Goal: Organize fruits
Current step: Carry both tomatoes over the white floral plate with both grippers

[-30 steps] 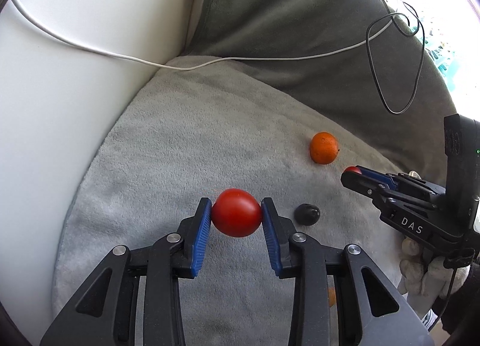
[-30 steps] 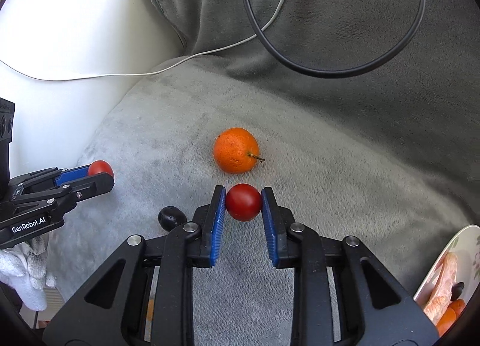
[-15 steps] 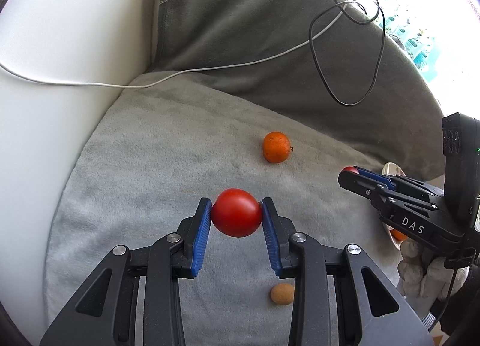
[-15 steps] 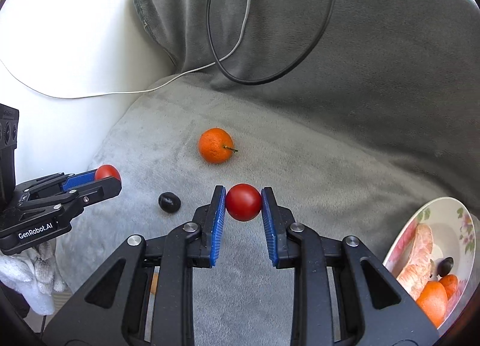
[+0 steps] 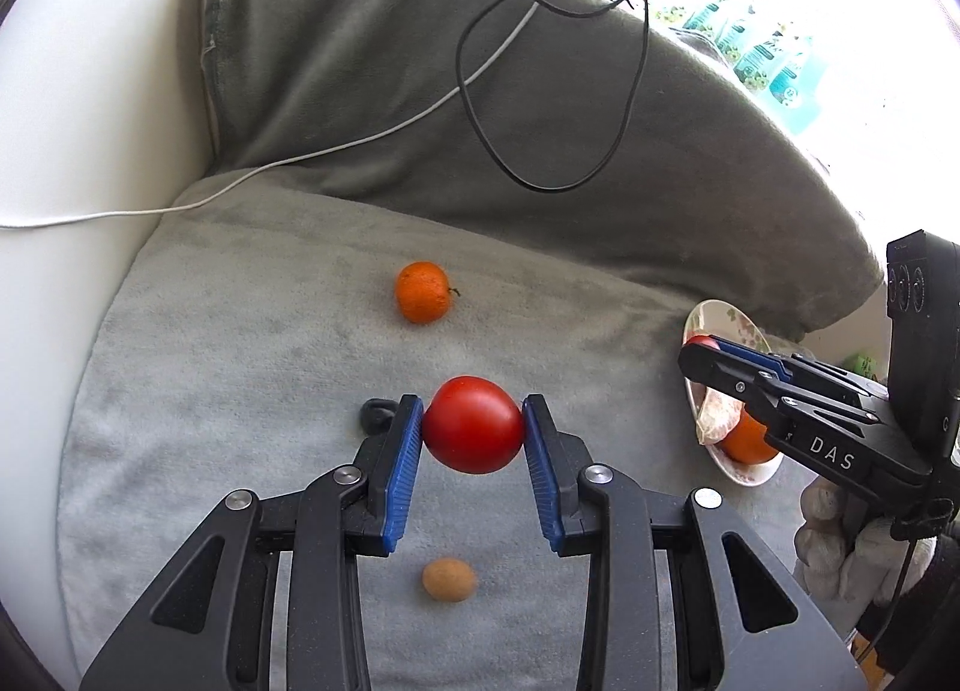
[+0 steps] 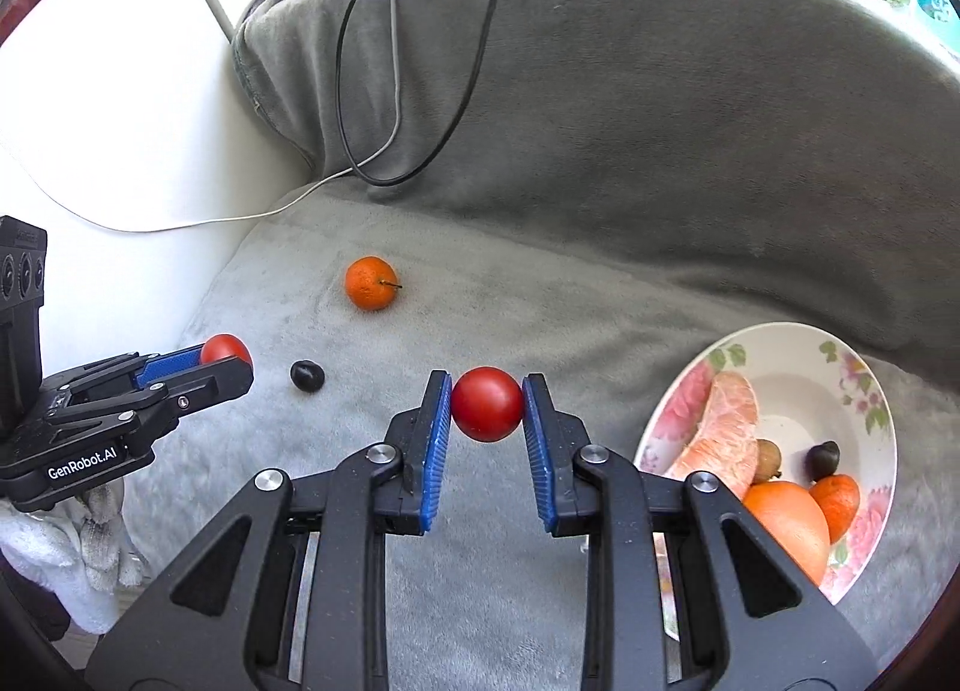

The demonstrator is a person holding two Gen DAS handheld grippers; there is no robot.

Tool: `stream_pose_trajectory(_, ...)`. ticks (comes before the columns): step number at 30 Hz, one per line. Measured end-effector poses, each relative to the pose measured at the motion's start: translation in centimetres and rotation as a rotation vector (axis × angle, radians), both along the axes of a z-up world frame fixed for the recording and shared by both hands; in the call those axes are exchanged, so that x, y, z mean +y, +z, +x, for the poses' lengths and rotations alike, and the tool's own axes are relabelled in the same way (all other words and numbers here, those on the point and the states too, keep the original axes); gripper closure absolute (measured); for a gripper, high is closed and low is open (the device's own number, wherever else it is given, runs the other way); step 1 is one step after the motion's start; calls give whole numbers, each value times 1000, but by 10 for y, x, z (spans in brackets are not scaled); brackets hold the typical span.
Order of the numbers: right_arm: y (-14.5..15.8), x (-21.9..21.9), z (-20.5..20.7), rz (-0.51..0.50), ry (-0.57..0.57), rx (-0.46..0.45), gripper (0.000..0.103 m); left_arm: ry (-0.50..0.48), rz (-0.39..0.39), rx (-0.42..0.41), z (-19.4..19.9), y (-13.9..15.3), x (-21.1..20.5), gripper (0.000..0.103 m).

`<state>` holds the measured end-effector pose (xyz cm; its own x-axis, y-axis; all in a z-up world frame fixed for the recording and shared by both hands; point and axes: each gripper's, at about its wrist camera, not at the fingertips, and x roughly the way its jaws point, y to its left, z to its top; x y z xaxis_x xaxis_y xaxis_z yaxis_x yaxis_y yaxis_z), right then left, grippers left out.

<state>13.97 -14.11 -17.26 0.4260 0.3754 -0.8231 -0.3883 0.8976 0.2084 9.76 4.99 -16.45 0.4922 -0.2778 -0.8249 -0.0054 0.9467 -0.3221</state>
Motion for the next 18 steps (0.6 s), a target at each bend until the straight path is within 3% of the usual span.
stream_pose_trajectory(18, 20, -121, -31, 1, -226, -6, 78, -185, -21, -18, 15, 13, -93, 71)
